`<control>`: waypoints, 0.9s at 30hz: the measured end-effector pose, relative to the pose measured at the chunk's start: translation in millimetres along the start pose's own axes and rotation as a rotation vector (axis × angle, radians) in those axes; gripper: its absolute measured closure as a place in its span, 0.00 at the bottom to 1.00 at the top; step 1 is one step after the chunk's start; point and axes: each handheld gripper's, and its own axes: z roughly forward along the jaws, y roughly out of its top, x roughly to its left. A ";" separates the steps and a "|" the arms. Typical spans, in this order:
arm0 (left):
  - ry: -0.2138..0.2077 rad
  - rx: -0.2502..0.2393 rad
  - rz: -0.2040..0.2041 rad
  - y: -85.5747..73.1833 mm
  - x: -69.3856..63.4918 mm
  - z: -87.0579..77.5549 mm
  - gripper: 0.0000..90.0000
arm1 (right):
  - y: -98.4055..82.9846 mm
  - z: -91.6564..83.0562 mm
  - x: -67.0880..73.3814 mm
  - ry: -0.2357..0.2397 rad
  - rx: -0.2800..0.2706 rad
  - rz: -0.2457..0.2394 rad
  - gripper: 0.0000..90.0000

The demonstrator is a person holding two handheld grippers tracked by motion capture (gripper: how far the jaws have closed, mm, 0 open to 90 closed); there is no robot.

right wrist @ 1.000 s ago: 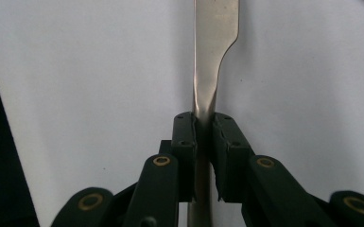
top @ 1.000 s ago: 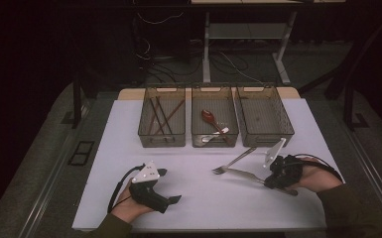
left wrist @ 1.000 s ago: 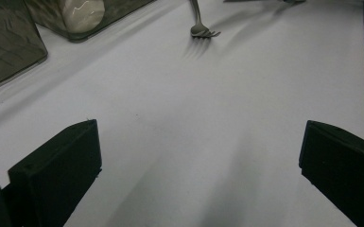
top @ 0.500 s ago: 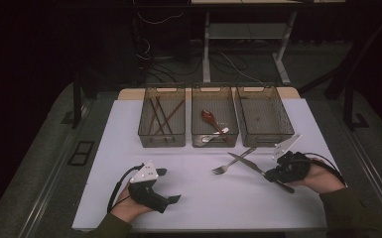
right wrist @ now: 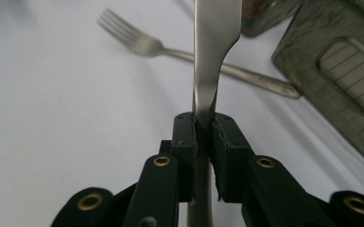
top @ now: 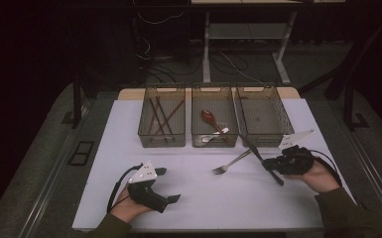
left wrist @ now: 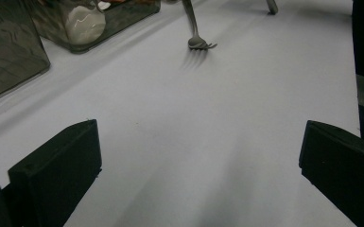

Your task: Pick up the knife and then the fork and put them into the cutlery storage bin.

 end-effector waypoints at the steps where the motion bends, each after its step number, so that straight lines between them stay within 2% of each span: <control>1: 0.001 -0.002 0.001 0.1 0.2 -0.1 0.00 | -0.2 -0.3 -1.2 0.000 -0.012 0.010 0.88; 11: 0.001 -0.011 0.000 -0.4 0.9 -0.6 0.00 | -1.1 -8.0 -7.0 -0.051 -0.136 0.080 0.88; 18: 0.007 -0.015 -0.009 -1.4 2.4 -0.2 0.00 | 0.2 -19.3 -13.3 -0.093 -0.257 0.130 0.88; 27: 0.011 -0.021 -0.008 -1.4 3.1 -0.9 0.00 | 3.8 -26.0 -18.4 -0.114 -0.317 0.151 0.88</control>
